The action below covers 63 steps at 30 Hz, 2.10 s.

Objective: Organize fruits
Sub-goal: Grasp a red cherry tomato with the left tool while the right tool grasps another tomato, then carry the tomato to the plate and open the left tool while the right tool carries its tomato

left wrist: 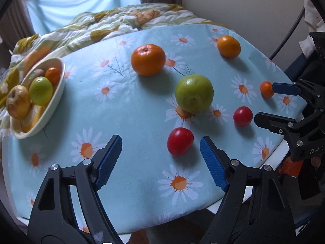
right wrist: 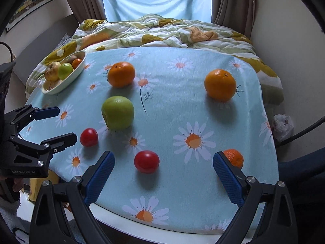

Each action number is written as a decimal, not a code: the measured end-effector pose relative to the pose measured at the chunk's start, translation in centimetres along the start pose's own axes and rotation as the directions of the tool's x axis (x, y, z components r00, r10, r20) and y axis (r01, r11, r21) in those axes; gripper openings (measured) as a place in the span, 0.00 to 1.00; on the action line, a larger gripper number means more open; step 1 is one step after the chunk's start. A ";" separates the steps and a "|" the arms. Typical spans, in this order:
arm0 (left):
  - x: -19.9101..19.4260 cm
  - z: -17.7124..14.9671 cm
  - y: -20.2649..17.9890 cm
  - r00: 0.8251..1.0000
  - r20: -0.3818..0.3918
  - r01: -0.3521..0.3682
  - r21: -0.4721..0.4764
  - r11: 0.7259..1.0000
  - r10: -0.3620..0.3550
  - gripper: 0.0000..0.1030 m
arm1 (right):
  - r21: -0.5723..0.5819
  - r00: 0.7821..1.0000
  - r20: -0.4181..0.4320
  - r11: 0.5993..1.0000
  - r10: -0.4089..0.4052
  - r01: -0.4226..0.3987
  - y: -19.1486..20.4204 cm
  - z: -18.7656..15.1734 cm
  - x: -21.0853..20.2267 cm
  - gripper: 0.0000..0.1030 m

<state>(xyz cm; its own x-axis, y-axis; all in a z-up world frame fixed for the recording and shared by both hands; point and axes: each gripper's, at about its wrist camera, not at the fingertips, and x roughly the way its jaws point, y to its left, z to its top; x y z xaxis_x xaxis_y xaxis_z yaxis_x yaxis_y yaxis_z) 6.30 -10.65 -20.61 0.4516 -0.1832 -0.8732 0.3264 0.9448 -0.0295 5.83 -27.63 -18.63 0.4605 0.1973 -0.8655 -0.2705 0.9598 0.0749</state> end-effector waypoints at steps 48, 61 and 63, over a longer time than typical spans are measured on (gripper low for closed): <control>-5.0 -0.3 1.5 0.995 0.066 -0.068 -0.169 0.983 0.080 0.36 | -0.186 0.994 0.031 0.977 0.109 -0.101 3.3 2.3 -0.5 0.29; -11.0 1.3 6.9 0.973 0.147 -0.141 -0.245 0.959 0.180 0.36 | -0.249 0.977 0.109 0.957 0.181 -0.149 7.7 7.9 -3.4 0.29; -11.4 1.4 8.2 0.971 0.151 -0.142 -0.253 0.957 0.184 0.36 | -0.249 0.975 0.112 0.956 0.190 -0.158 8.8 8.8 -3.5 0.29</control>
<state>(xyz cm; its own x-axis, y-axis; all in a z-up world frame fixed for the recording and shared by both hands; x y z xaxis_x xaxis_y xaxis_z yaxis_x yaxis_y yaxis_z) 5.04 -1.20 -10.21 0.6243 -0.0449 -0.7799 0.0382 0.9989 -0.0270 9.30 -18.15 -10.62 0.4923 0.3975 -0.7743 -0.5414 0.8364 0.0851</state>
